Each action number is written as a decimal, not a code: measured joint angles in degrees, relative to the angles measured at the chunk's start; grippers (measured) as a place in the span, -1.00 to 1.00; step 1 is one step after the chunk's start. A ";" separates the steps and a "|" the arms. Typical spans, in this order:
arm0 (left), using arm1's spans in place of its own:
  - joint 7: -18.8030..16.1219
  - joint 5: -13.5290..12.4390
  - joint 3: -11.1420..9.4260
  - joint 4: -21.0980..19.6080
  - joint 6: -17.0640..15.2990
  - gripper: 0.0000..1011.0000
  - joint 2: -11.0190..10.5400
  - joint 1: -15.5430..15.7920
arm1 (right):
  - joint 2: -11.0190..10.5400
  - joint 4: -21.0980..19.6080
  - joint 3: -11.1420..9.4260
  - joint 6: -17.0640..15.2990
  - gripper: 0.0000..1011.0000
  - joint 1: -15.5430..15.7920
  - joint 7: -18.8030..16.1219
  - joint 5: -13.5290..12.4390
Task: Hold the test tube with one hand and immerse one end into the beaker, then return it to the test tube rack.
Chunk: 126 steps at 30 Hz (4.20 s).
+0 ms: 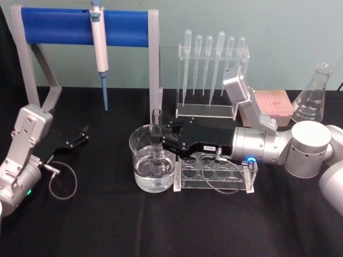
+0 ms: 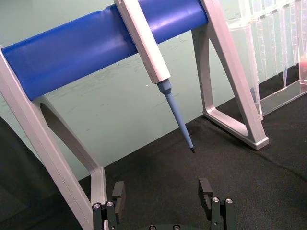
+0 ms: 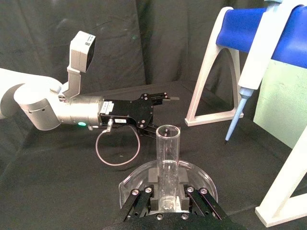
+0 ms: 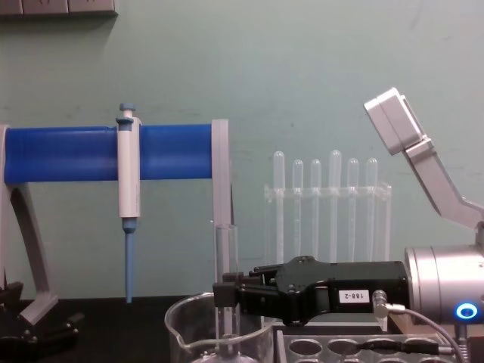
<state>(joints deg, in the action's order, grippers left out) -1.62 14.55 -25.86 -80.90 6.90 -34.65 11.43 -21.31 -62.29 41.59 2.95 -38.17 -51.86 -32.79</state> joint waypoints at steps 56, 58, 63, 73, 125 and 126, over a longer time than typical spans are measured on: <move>0.00 0.00 0.00 0.00 0.00 0.98 0.00 0.00 | -3.51 -10.19 -1.40 -3.27 -0.54 -0.08 2.78 1.28; 0.00 0.00 0.00 0.00 0.00 0.98 0.00 0.00 | -4.30 -12.42 -1.75 -3.85 -0.54 -0.28 3.31 1.31; 0.00 0.00 0.00 0.00 0.00 0.98 0.00 0.00 | -5.62 -16.39 -2.75 -4.49 -0.54 -0.20 4.49 0.90; 0.00 0.00 0.00 0.00 0.00 0.98 0.00 -0.01 | -10.77 -27.00 -6.48 -5.21 -0.54 3.18 8.27 -1.85; 0.00 0.00 0.00 0.00 0.00 0.98 0.00 0.00 | -15.83 -26.67 -15.40 0.77 -0.54 20.73 12.73 -0.89; 0.00 0.00 0.00 0.00 0.00 0.98 0.00 0.00 | -15.72 -26.43 -15.37 0.88 -0.54 20.72 12.69 -0.81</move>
<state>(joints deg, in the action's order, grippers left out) -1.62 14.55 -25.86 -80.90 6.91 -34.65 11.43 -37.02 -88.72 26.21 3.83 -17.45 -39.16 -33.60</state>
